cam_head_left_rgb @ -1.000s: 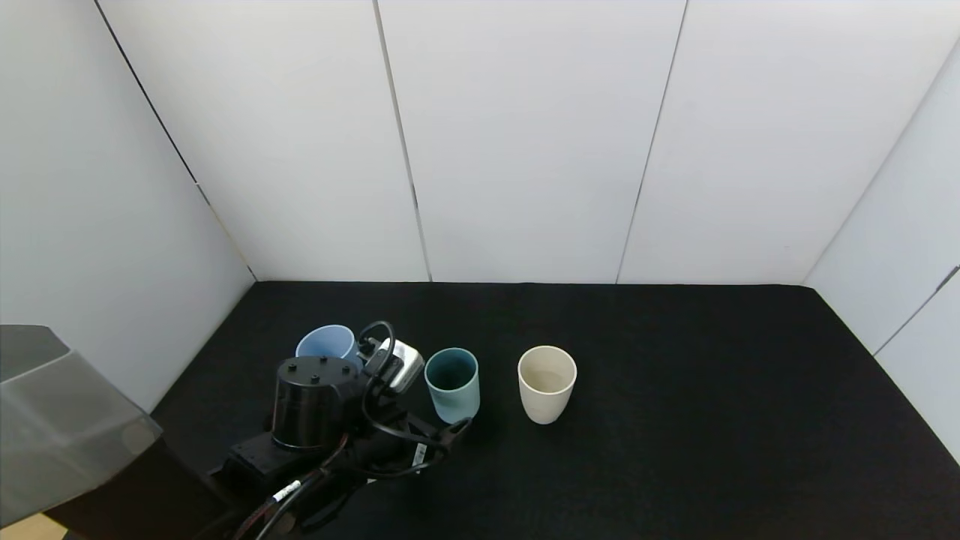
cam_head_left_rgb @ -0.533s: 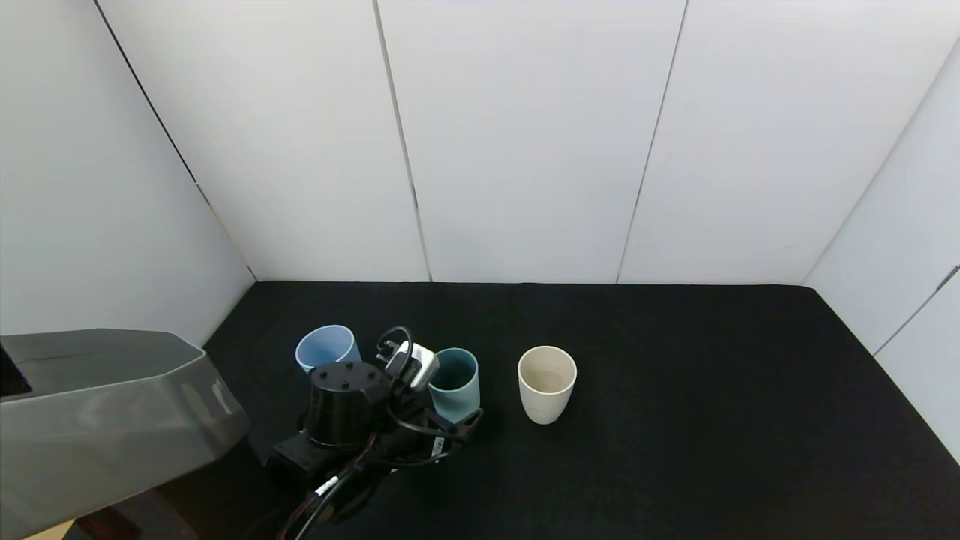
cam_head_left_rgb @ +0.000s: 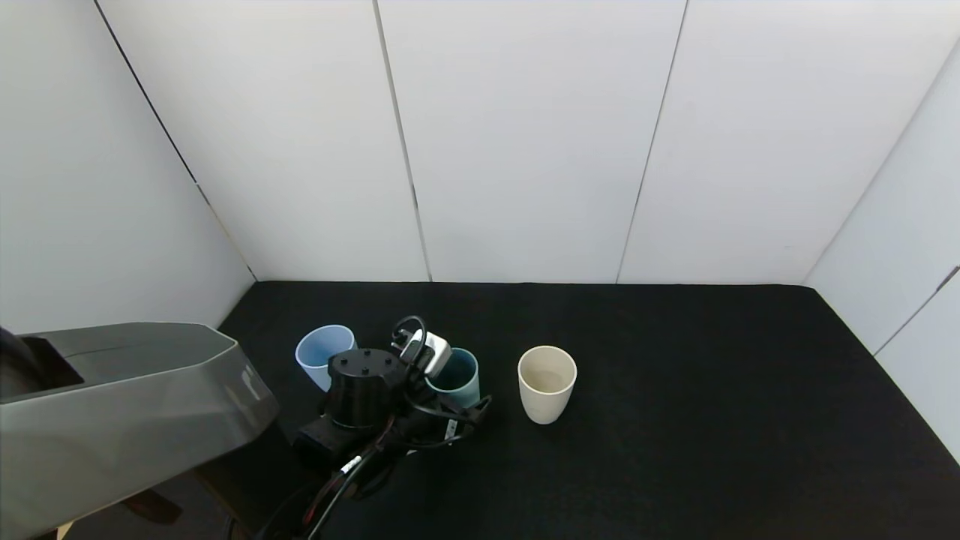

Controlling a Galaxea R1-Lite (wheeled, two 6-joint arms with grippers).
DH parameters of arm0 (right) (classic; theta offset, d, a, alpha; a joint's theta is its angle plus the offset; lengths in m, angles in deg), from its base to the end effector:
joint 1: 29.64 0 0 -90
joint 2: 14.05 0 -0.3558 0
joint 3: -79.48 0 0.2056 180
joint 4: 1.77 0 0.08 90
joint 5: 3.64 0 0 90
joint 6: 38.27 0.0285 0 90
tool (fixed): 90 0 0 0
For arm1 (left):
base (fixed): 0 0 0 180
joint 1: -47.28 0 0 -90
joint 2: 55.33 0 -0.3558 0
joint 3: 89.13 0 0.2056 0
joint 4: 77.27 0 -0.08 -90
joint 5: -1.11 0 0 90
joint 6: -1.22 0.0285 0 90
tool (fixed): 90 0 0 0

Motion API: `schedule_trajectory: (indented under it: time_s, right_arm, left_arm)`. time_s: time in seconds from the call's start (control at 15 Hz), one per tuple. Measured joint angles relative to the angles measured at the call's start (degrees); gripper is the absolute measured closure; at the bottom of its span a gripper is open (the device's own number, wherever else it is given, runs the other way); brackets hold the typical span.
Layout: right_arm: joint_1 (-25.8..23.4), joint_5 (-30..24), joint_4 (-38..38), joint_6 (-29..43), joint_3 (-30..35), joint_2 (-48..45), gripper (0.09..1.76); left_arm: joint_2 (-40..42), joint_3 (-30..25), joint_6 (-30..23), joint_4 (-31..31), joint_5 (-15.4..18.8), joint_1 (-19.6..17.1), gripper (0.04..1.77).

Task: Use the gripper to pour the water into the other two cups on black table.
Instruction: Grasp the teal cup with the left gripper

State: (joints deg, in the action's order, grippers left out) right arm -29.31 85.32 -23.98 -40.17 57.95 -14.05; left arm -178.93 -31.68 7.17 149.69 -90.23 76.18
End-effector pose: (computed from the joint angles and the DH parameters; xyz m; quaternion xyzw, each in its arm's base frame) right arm -0.0561 0.0002 0.0742 -0.0165 0.0057 0.0121 0.9998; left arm 0.3352 -0.1843 0.0726 0.0931 0.1485 -0.2429 0.9541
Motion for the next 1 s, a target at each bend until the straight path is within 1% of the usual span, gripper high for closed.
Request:
schedule_trajectory:
  time_s: [0.47,0.53,0.67,0.73,0.8,1.0]
  right_arm:
    - [0.0,0.0,-0.02,0.0,0.0,0.0,0.14]
    - [0.0,0.0,0.0,0.0,0.0,0.0,0.14]
    - [-0.02,0.0,0.0,0.0,0.0,0.0,0.14]
    - [-0.02,0.0,0.0,0.01,0.0,0.0,0.14]
    - [-0.02,0.02,0.0,0.0,0.0,0.0,0.14]
    - [0.0,0.0,0.0,0.0,0.0,0.0,0.14]
  left_arm:
    - [-1.69,2.39,-0.05,-0.41,0.07,-0.05,0.09]
    - [-1.93,2.86,-0.11,-0.41,0.07,-0.07,0.12]
    - [-2.17,3.47,-0.09,-0.41,0.02,-0.1,0.47]
    - [-2.23,3.55,-0.06,-0.46,0.05,-0.07,0.57]
    - [-2.3,3.58,-0.09,-0.4,0.05,-0.1,0.6]
    - [-2.3,3.19,-0.09,0.06,0.05,-0.13,0.62]
